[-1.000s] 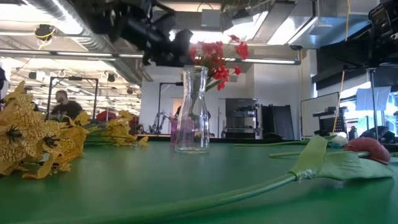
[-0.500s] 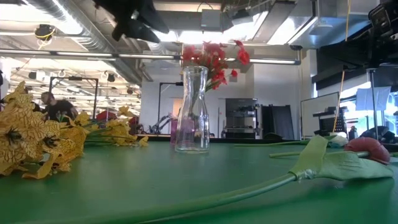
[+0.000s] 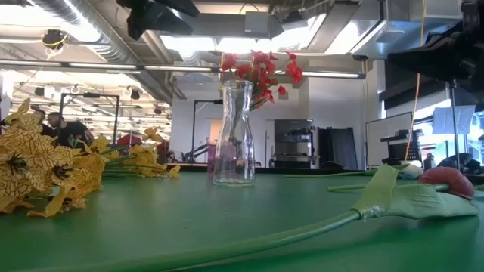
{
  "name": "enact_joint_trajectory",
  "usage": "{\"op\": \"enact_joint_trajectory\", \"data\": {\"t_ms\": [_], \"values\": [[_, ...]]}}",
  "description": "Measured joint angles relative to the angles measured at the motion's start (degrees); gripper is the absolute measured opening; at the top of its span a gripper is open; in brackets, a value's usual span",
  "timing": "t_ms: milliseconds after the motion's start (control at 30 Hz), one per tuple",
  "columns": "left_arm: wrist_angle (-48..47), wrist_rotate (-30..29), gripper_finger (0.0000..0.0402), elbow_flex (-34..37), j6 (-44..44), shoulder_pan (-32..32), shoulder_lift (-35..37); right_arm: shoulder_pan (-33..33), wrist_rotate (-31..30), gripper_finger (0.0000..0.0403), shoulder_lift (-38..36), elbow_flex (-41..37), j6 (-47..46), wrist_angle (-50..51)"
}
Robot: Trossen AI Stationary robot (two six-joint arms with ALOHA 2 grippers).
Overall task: Sort flowers into vase by color
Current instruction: Put the bottom yellow flowers into the transparent vase
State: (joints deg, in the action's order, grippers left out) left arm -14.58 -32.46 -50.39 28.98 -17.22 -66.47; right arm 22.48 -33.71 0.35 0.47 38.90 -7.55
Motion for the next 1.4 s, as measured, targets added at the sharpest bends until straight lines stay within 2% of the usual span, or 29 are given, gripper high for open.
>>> {"op": "enact_joint_trajectory", "data": {"t_ms": [200,267,467,533,633,767,933,1133,1400], "values": [[-0.96,-0.03,0.0179,0.00,4.39,-1.19,0.01,-0.03,-1.90,0.0001,0.00,0.00,0.65,0.24],[-3.69,-0.04,0.0179,0.02,6.67,-1.00,0.01,-0.02,-1.46,0.0001,-0.02,0.00,-1.74,-0.20],[-9.76,0.36,0.0179,0.02,11.88,0.41,0.01,0.00,11.36,0.0001,-0.02,0.00,-18.05,0.11],[-11.06,0.91,0.0179,0.02,12.97,1.22,0.01,0.00,15.47,0.0001,0.00,0.00,-20.69,-0.49],[-16.03,3.41,0.0179,0.02,17.10,3.30,0.01,0.00,18.42,0.0001,0.01,0.00,-24.04,-5.03],[-28.38,10.77,0.0179,0.02,25.32,6.04,0.01,0.00,18.51,0.0001,-0.05,0.42,-31.02,-14.23],[-41.54,16.63,0.0179,0.07,32.43,6.98,0.01,0.00,17.76,0.0001,-0.04,3.41,-34.50,-13.86],[-43.25,17.07,0.0179,0.07,33.94,6.33,-0.27,0.00,10.15,0.0001,1.90,5.22,-35.40,-8.88],[-40.29,17.06,0.0179,0.07,33.77,6.33,-1.93,0.00,7.76,0.0043,9.45,11.04,-37.58,-0.12]]}}
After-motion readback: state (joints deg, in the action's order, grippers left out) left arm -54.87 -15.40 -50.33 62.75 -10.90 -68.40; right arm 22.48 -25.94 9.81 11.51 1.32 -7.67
